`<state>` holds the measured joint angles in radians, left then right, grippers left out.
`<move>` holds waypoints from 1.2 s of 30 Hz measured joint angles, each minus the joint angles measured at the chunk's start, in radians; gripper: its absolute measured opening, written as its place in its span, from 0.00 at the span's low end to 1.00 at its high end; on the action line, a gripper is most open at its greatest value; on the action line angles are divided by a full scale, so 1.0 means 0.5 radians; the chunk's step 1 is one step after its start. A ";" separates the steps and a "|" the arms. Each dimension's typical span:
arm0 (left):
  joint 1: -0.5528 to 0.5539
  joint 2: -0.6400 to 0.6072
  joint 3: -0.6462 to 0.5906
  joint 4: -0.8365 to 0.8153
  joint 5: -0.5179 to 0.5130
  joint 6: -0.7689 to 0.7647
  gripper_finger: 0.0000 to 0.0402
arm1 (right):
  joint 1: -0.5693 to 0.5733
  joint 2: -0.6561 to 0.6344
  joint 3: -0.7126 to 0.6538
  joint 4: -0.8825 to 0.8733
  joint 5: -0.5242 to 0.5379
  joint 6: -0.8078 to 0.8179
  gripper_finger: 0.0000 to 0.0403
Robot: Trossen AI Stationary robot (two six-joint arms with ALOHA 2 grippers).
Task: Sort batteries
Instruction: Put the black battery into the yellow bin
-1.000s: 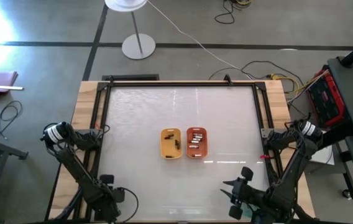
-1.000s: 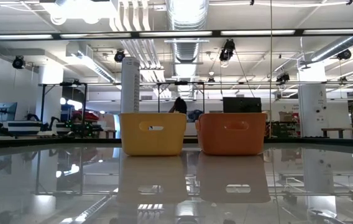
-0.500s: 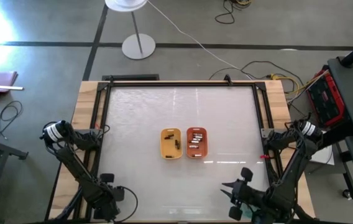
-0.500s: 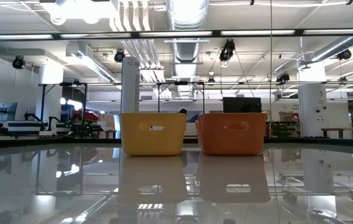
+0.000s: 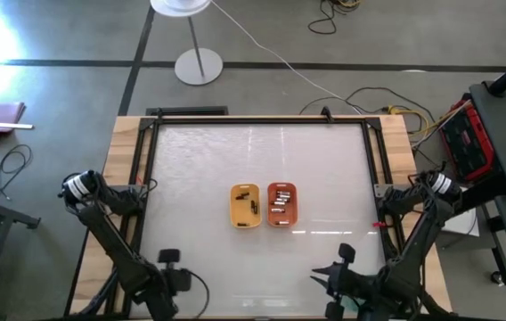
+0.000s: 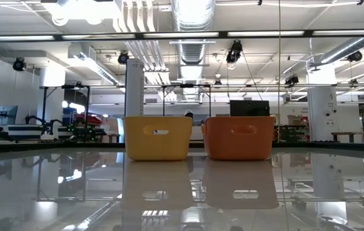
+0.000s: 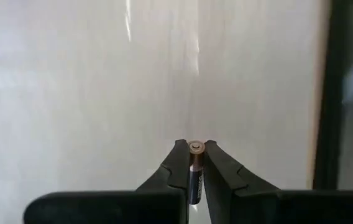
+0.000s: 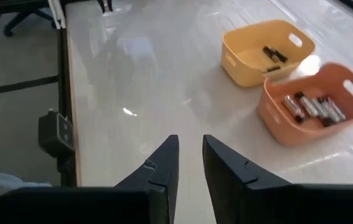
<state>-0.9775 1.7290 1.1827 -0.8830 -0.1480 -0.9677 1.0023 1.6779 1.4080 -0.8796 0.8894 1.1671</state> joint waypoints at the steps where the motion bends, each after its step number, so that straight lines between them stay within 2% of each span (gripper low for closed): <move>1: 0.017 0.001 0.067 0.009 -0.146 0.059 0.01 | -0.018 0.000 -0.012 0.042 0.003 -0.056 0.16; 4: 0.078 -0.003 0.239 0.155 -0.559 0.247 0.02 | -0.075 0.039 -0.054 0.241 -0.003 -0.246 0.17; 7: 0.113 -0.004 0.291 0.526 -0.766 0.565 0.02 | -0.135 0.161 -0.068 0.441 -0.013 -0.430 0.19; 10: 0.142 -0.004 0.221 1.072 -0.813 0.896 0.02 | -0.195 0.327 -0.068 0.720 0.076 -0.579 0.22; 13: 0.199 0.005 0.054 1.623 -0.845 1.144 0.02 | -0.264 0.526 -0.063 1.142 0.220 -0.805 0.26; 15: 0.245 0.006 -0.081 1.978 -0.933 1.255 0.02 | -0.309 0.645 -0.046 1.453 0.181 -1.045 0.29; 18: 0.289 0.006 -0.252 2.514 -1.031 1.438 0.02 | -0.356 0.764 0.019 1.814 -0.004 -1.383 0.34; 20: 0.303 0.006 -0.332 2.797 -1.047 1.588 0.02 | -0.364 0.788 0.095 1.857 -0.044 -1.522 0.38; 22: 0.314 0.007 -0.398 3.023 -1.074 1.717 0.02 | -0.365 0.790 0.164 1.861 0.051 -1.651 0.40; 25: 0.346 0.008 -0.451 3.267 -1.143 1.906 0.02 | -0.374 0.755 0.223 1.861 0.276 -1.830 0.44; 27: 0.372 0.008 -0.464 3.392 -1.159 2.009 0.02 | -0.402 0.710 0.250 1.864 0.337 -1.927 0.45; 36: 0.415 0.008 -0.464 3.466 -1.152 2.129 0.02 | -0.501 0.561 0.340 1.890 0.153 -2.138 0.39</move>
<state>-0.7700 1.7329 0.9504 0.8501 -0.7242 0.0968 0.7517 1.9586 1.5780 0.0652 0.9659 0.0980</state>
